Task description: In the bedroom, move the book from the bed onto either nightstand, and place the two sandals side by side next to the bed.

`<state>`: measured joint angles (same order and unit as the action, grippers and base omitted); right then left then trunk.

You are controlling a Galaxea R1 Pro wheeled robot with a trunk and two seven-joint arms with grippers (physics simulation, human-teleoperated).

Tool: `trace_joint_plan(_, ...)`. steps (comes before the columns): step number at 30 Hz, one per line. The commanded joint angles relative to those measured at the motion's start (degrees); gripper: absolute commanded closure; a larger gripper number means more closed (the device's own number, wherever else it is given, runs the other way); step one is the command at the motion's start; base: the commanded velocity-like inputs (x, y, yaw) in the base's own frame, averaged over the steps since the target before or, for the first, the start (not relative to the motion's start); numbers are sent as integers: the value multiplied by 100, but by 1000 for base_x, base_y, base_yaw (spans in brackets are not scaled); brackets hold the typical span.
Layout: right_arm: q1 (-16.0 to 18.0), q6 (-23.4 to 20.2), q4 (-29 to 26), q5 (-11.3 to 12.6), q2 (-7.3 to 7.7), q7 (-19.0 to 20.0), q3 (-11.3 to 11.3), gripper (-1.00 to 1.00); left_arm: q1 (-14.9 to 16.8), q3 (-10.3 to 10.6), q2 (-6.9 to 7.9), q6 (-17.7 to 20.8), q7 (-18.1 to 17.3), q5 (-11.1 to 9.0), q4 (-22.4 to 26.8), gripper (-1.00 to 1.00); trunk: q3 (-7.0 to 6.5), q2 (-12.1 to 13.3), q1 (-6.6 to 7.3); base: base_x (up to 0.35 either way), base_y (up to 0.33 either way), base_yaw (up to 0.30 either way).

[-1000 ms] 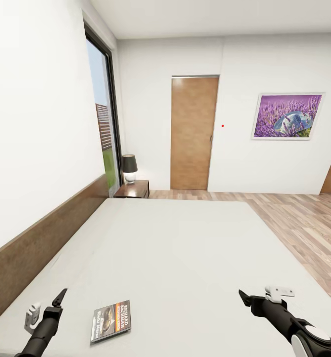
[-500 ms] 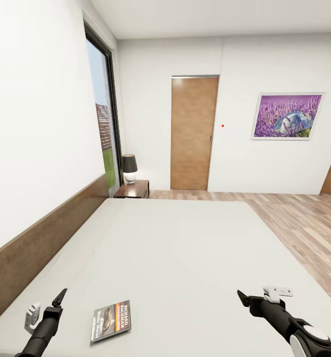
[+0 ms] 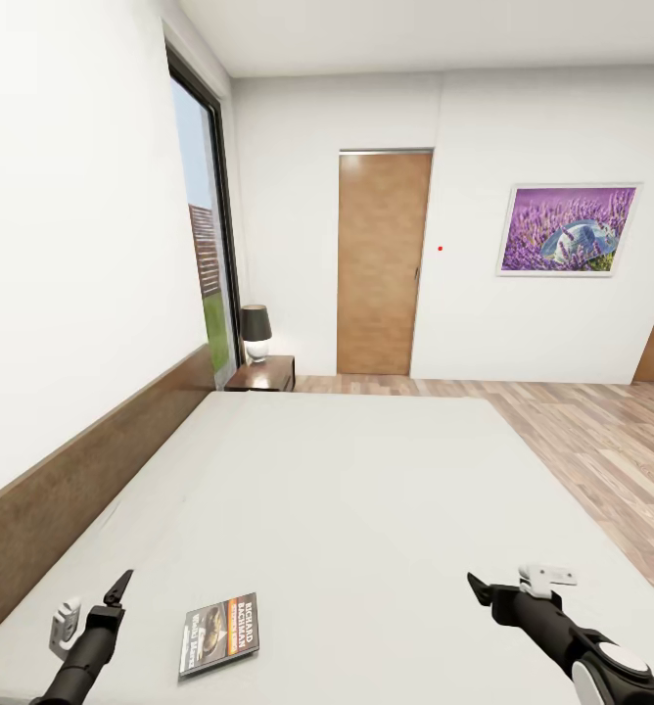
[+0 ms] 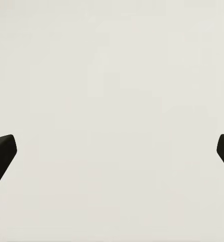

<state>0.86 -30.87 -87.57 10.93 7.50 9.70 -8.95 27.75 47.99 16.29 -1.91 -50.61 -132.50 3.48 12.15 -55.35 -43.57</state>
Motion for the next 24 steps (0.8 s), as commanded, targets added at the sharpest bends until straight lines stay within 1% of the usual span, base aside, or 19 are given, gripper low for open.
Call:
trace_joint_plan(1,4,-33,-6,14,-1,20,-2,-100,3,47,-2,-21,-6,-43,8,-100,8,-6,-1,0,0,0)
trace_joint_plan(5,3,-36,-6,11,2,17,53,-100,6,46,-10,-7,-17,-36,12,-100,8,-6,-1,0,0,0)
trace_joint_plan(12,3,-34,-6,7,-1,-3,115,-100,6,45,-10,6,-163,-39,14,-100,8,-6,-1,0,0,0)
trace_joint_plan(16,6,-33,-6,6,-2,-17,129,-100,4,44,3,12,-278,-40,13,-100,8,-6,-1,0,0,0)
trace_joint_plan(17,5,-33,-3,6,-8,-28,137,-100,5,42,5,14,-445,-53,13,-100,8,-6,-1,0,0,0)
trace_joint_plan(24,4,-33,1,6,-11,-36,145,-100,3,43,13,22,-563,-56,9,-100,8,-6,-1,0,0,0)
